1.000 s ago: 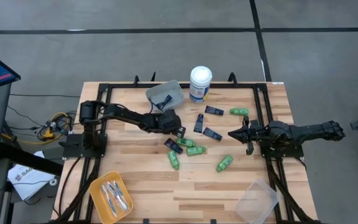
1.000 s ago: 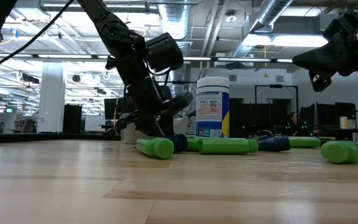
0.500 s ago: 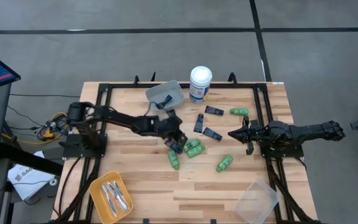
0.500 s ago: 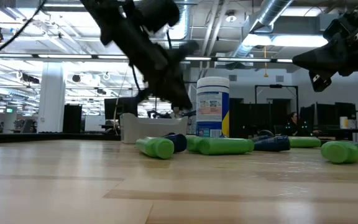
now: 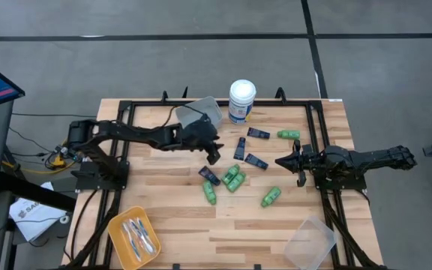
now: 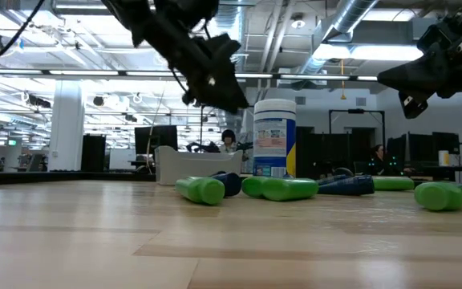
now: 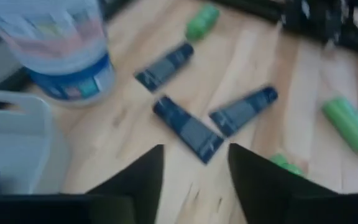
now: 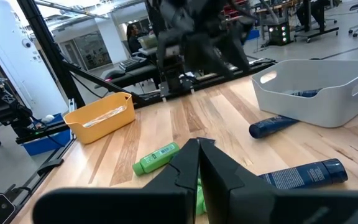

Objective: Pick & Place Travel size toiletries
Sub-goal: Put the dark blue shave cream into the gray bin

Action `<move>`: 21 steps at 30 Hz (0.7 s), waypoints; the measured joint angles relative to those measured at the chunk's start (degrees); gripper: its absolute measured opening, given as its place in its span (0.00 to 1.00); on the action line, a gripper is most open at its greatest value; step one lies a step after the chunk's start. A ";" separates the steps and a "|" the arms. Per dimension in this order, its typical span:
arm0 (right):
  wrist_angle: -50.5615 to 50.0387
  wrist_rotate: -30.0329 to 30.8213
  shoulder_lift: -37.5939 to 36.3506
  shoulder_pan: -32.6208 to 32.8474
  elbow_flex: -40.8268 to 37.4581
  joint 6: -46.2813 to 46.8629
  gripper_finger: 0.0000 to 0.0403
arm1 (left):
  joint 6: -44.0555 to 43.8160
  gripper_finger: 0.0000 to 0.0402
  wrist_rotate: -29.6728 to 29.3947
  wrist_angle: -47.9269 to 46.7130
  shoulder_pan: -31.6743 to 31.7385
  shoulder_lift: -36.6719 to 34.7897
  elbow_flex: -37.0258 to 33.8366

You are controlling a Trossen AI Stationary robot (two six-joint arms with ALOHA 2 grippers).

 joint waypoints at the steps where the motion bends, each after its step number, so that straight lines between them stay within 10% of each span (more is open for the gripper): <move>1: -0.01 0.00 0.01 0.00 0.00 -0.01 0.01 | 0.48 0.50 0.69 -0.06 0.48 0.75 0.00; 9: -0.04 0.00 0.00 0.02 0.00 0.00 0.01 | 0.49 0.70 0.31 0.27 4.40 7.17 -0.02; 21: -0.04 0.00 0.00 0.02 0.00 0.01 0.01 | -6.82 0.67 1.52 -1.78 4.40 11.83 0.00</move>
